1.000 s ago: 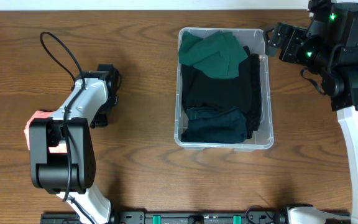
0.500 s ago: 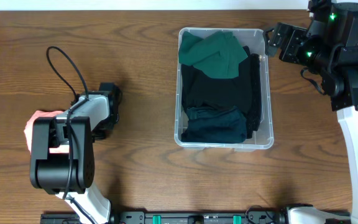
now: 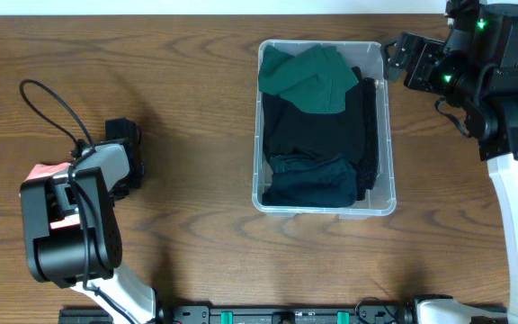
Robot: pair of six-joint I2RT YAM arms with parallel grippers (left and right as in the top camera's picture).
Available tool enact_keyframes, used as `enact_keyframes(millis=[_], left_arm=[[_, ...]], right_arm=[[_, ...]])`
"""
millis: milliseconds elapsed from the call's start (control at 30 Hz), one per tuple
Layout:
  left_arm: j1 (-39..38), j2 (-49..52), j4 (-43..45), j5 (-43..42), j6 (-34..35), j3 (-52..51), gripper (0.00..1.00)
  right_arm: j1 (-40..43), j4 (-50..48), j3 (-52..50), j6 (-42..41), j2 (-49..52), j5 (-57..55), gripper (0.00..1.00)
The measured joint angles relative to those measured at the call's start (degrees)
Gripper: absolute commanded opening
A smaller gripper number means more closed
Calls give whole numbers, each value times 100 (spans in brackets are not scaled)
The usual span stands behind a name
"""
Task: Pack container
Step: 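Grasp the pink cloth with the left gripper and lift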
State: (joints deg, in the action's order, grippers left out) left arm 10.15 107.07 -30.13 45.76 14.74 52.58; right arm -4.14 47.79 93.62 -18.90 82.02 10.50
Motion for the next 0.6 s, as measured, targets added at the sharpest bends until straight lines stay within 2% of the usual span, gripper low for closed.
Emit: enact_keyframes(millis=[133,400,433,567,600], left_arm=[[0,0,52,-229,-52,-35,40],[7,0,-28,-369,-131,-39,33],[4,-2,-98,-382,-140,-37,30],[-9,-153,-498,-505,-146,-13,8],[-15,-293,-584,-540,-177,7,6]], right_arm=[[0,-2,0,0,0,0,99],[0,-2,0,0,0,0,99],[0,0,0,0,0,0,99],[0,-2,0,0,0,0,99],[0,-2,0,0,0,0,99]])
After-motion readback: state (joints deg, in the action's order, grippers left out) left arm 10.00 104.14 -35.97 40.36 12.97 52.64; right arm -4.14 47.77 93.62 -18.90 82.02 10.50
